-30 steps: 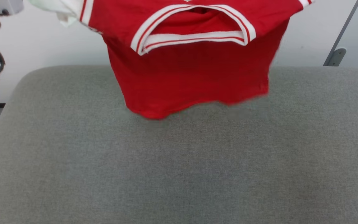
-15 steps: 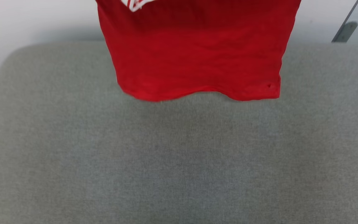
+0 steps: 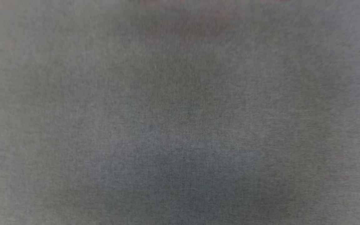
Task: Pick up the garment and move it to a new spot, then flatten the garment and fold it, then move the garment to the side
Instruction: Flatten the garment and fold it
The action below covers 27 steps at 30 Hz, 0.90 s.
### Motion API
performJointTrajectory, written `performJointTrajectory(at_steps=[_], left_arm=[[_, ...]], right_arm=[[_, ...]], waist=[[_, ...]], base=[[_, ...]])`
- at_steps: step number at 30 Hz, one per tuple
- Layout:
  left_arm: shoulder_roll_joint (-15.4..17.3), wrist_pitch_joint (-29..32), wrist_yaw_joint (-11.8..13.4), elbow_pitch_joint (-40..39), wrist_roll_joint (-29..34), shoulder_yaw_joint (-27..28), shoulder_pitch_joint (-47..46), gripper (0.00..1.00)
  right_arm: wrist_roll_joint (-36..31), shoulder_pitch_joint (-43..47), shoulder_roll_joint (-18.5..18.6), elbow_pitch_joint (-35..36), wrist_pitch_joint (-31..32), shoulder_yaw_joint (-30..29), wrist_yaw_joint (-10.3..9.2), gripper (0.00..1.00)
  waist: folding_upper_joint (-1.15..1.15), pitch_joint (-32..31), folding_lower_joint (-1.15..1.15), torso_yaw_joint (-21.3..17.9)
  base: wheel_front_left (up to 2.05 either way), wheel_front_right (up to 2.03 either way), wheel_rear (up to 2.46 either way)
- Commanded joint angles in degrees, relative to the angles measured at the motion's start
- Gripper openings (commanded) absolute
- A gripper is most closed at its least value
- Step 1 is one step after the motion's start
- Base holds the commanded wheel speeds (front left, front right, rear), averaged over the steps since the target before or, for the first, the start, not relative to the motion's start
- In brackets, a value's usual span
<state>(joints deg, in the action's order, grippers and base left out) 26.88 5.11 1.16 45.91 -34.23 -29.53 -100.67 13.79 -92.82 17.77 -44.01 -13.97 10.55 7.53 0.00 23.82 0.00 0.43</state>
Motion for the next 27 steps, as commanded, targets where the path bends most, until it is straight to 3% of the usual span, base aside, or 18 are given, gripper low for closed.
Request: performJointTrajectory(at_steps=[1, 5, 9, 13, 19, 24, 27], left_arm=[[-0.7, -6.5, 0.6, 1.2, 1.8, -0.1, -1.0, 0.00], [-1.8, -13.4, -1.0, 4.8, 2.7, -1.0, 1.3, 0.00], [-2.3, -14.0, -2.8, 7.3, 3.0, -3.0, 5.5, 0.00], [-2.3, -10.0, -4.6, 9.8, 0.5, -3.4, 12.5, 0.00], [-0.4, -1.6, -5.8, 8.4, -3.5, -3.4, 22.8, 0.00], [2.4, 5.8, -6.2, 2.0, -5.6, -4.8, 33.2, 0.00], [4.7, 9.9, -5.1, -5.1, -7.4, -5.4, 40.9, 0.00]], right_arm=[[-4.9, -0.5, 0.3, 0.4, -1.0, 0.0, -0.09, 0.00], [-9.9, 6.2, 1.0, 5.5, -1.1, 1.3, -0.10, 0.00], [-6.9, 10.6, 1.7, 4.7, -1.2, 3.8, -0.10, 0.00], [3.3, 18.1, 2.8, 2.1, 0.0, 6.8, -0.10, 0.00], [19.6, 27.6, 7.1, 7.1, 10.2, 11.3, -0.10, 0.00], [27.6, 37.1, 12.5, 13.7, 20.1, 14.1, -0.10, 0.00], [31.1, 44.0, 14.7, 17.8, 25.4, 14.3, -0.10, 0.00]], waist=[[0.00, 6.2, 0.00, 1.9], [0.00, 6.2, 0.00, 3.2], [0.00, 4.3, 0.00, 3.7], [0.00, 0.7, 0.00, 4.1], [0.00, -4.5, 0.00, 3.7], [0.00, -8.5, 0.00, 3.3], [0.00, -10.6, 0.00, 3.1]], base=[[0.00, 0.00, 0.00], [0.00, 0.00, 0.00], [0.00, 0.00, 0.00], [0.00, 0.00, 0.00], [0.00, 0.00, 0.00], [0.00, 0.00, 0.00], [0.00, 0.00, 0.00]])
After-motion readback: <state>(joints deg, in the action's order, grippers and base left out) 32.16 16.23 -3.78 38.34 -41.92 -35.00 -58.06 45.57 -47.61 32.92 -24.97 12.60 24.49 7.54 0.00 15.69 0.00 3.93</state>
